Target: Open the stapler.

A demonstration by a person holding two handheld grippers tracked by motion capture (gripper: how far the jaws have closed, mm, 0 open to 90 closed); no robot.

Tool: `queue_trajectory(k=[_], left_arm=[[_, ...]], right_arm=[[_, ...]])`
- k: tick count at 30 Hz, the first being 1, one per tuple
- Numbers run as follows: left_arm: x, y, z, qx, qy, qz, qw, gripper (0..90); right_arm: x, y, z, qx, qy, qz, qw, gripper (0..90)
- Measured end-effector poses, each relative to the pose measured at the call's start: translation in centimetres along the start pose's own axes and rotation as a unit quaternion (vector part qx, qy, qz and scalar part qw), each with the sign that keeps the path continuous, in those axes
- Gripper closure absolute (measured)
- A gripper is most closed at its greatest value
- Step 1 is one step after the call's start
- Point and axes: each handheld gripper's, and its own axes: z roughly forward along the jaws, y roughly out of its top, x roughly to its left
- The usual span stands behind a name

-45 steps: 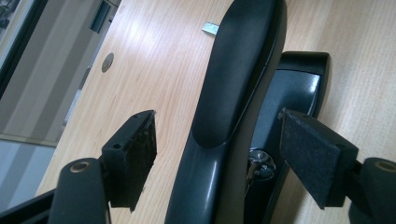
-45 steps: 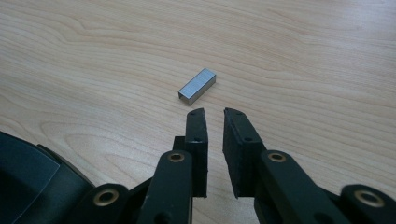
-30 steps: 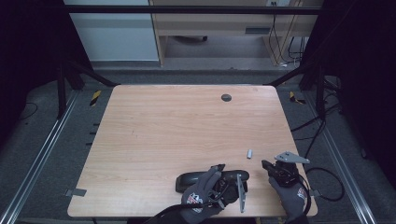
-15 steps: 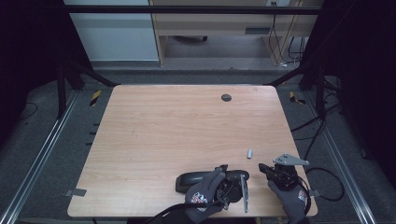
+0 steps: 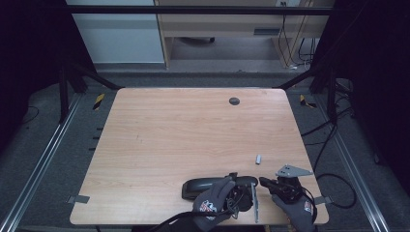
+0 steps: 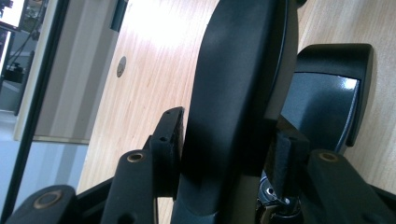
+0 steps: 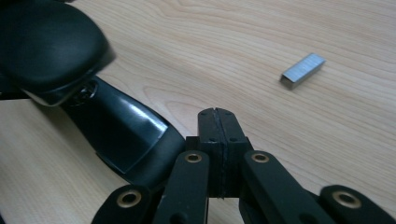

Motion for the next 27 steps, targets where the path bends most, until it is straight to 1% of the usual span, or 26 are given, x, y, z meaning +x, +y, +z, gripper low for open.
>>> queue_trajectory(k=[2,4,9,10,11,12,15,18,20,23,27], left_arm=[[-0.1,0.0,0.0,0.0,0.002,0.002,1.0,53.9],[-0.1,0.0,0.0,0.0,0.002,0.001,1.0,54.0],[-0.1,0.0,0.0,0.0,0.004,0.001,1.0,54.1],[-0.1,0.0,0.0,0.0,0.004,0.0,1.0,54.1],[-0.1,0.0,0.0,0.0,0.004,-0.001,1.0,54.1],[-0.1,0.0,0.0,0.0,0.005,0.0,1.0,54.1],[-0.2,0.0,0.0,-0.002,0.008,0.001,1.0,54.3],[-0.2,0.0,0.0,-0.002,0.01,0.001,0.9999,54.4],[-0.2,0.0,0.0,-0.002,0.01,0.001,0.9999,54.4],[-0.2,0.0,0.0,0.0,0.009,0.002,1.0,54.5],[-0.3,0.0,0.0,-0.002,0.011,0.001,0.9999,54.5]], right_arm=[[0.1,0.0,0.2,0.0,0.006,-0.009,0.9999,90.0],[0.4,0.0,0.3,0.004,0.014,-0.008,0.9999,90.0],[1.0,0.1,0.8,0.007,0.031,-0.016,0.9994,90.0],[1.0,0.1,0.9,0.008,0.033,-0.022,0.9992,90.0],[1.2,0.1,1.1,0.009,0.034,-0.024,0.9991,90.0],[1.3,0.1,1.1,0.013,0.035,-0.021,0.9991,90.0],[1.5,0.2,1.5,0.018,0.039,-0.027,0.9987,90.0],[1.8,0.2,1.7,0.024,0.047,-0.024,0.9983,90.0],[1.8,0.2,1.9,0.027,0.047,-0.03,0.9981,90.0],[1.7,0.2,2.0,0.031,0.047,-0.03,0.998,90.0],[1.8,0.1,2.2,0.038,0.046,-0.029,0.9978,90.0]])
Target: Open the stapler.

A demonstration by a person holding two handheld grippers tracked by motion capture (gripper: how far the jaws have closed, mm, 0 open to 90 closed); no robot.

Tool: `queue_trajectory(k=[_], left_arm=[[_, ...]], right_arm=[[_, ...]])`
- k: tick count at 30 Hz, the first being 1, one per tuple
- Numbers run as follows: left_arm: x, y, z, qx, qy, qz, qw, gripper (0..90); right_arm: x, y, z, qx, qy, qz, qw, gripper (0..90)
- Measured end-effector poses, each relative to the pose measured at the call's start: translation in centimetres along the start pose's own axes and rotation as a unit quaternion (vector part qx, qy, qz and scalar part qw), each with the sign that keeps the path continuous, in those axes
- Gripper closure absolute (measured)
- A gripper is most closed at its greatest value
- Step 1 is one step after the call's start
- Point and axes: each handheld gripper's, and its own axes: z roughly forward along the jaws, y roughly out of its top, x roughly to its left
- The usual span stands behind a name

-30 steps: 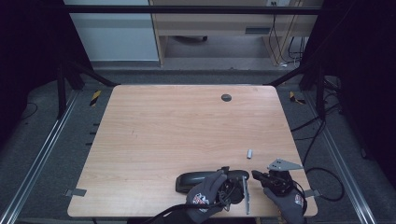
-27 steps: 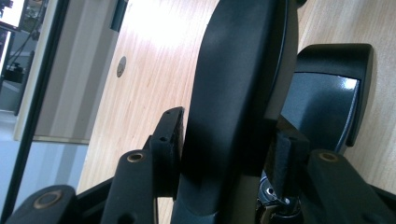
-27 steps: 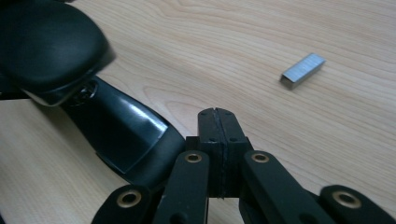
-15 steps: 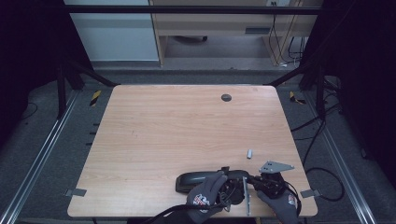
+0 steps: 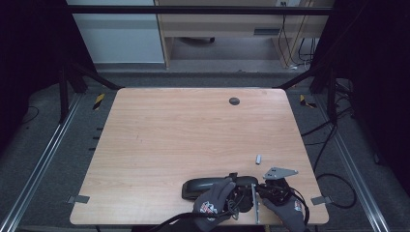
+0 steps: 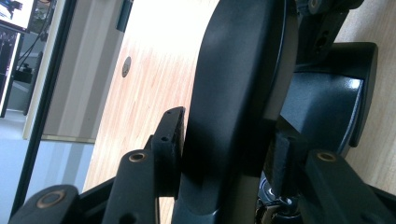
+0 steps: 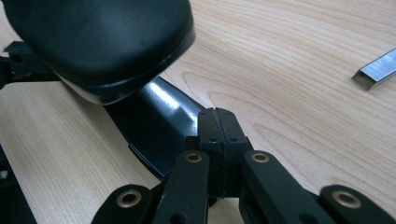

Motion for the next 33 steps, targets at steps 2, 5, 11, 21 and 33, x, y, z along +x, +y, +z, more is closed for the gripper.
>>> queue_trajectory(k=[2,5,11,21,33], left_arm=[[0.0,0.0,0.0,0.001,0.0,0.0,1.0,54.5],[0.0,0.0,0.0,0.0,0.0,-0.001,1.0,54.5],[0.2,-0.1,-0.3,-0.003,0.0,-0.009,1.0,54.6],[0.9,-0.4,-0.8,-0.017,0.002,-0.028,0.9995,55.0],[1.7,-0.7,-1.5,-0.025,0.002,-0.046,0.9986,55.3]], right_arm=[[0.0,0.0,0.0,-0.001,0.0,0.003,1.0,90.0],[-0.1,0.0,0.0,-0.001,-0.004,0.004,1.0,90.0],[-0.1,-0.1,0.0,-0.002,-0.001,0.011,0.9999,90.0],[0.0,0.0,0.0,-0.002,-0.006,0.01,0.9999,90.0],[0.3,0.2,0.4,-0.002,0.006,-0.002,1.0,90.0]])
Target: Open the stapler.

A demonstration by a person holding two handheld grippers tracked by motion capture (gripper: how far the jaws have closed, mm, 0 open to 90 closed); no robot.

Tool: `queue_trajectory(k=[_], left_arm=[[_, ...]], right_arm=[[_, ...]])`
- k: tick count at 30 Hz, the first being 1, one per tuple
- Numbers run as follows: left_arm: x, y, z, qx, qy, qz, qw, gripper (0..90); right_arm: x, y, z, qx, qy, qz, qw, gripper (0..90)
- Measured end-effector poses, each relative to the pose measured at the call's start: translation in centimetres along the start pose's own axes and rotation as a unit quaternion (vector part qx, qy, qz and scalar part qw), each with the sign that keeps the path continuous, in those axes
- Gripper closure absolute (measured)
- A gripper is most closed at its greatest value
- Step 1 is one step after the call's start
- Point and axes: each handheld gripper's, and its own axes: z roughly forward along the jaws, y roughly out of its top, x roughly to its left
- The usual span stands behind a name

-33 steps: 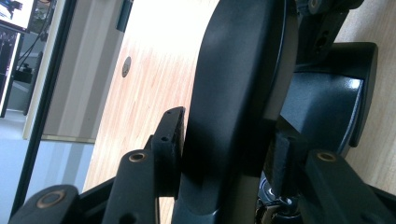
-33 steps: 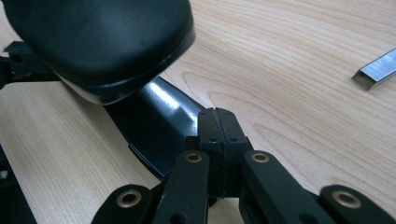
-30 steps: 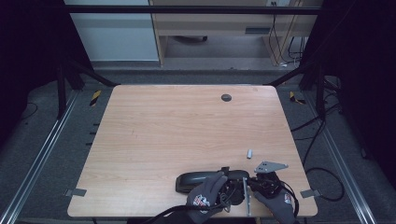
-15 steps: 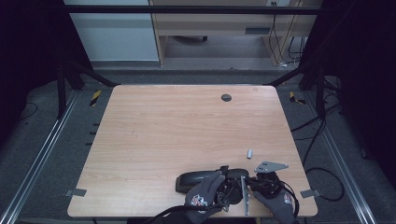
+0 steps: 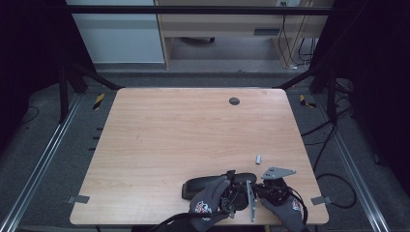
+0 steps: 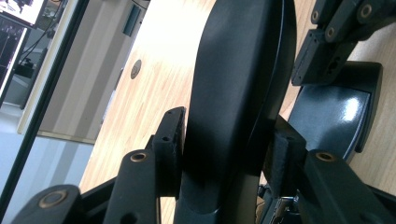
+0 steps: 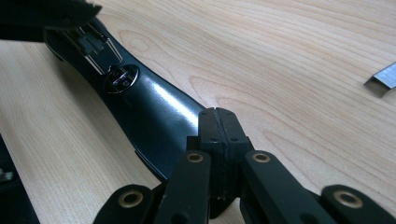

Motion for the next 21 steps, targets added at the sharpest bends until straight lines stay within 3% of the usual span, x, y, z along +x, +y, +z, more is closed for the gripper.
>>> queue_trajectory(k=[10,21], left_arm=[[1.1,-0.4,-0.8,-0.014,-0.002,-0.031,0.9994,55.6],[2.5,-1.1,-2.0,-0.032,0.001,-0.075,0.9967,56.4]], right_arm=[[0.0,0.1,0.0,0.0,-0.002,0.006,1.0,90.0],[0.0,0.1,0.0,0.004,-0.001,0.011,0.9999,90.0]])
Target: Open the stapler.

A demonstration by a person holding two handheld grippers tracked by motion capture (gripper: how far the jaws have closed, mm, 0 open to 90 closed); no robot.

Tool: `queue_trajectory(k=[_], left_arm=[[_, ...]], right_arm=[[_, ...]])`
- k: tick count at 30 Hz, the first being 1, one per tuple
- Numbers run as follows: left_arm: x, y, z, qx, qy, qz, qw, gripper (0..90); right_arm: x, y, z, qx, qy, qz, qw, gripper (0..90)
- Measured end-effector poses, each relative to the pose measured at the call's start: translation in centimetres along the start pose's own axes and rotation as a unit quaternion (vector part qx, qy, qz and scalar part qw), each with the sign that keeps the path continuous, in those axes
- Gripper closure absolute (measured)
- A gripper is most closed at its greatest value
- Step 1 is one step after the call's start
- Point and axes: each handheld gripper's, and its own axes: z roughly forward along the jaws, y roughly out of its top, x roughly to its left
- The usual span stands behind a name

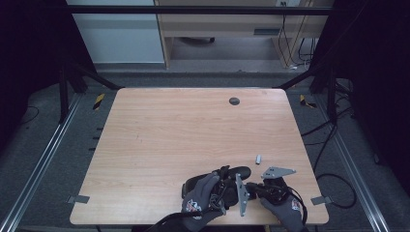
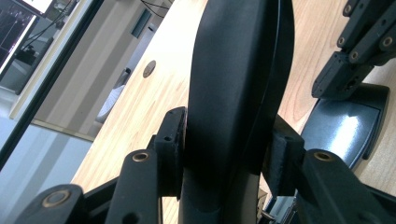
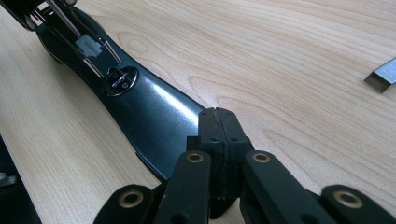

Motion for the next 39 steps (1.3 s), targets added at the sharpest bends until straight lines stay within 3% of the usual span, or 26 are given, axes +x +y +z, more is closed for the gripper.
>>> queue_trajectory(k=[4,15,28,39], left_arm=[[0.6,-0.2,-0.5,-0.007,0.001,-0.018,0.9998,56.7],[1.9,-0.6,-1.5,-0.012,0.0,-0.041,0.9991,57.4],[3.5,-1.6,-2.8,-0.024,-0.004,-0.082,0.9964,58.0],[4.2,-2.2,-3.4,-0.031,-0.005,-0.104,0.9941,58.2]], right_arm=[[0.0,0.0,0.0,0.0,0.0,0.0,1.0,90.0],[0.1,0.1,0.0,0.003,-0.001,0.006,1.0,90.0],[0.2,0.1,0.0,0.004,-0.004,0.005,1.0,90.0],[0.3,0.2,0.1,0.004,-0.005,0.001,1.0,90.0]])
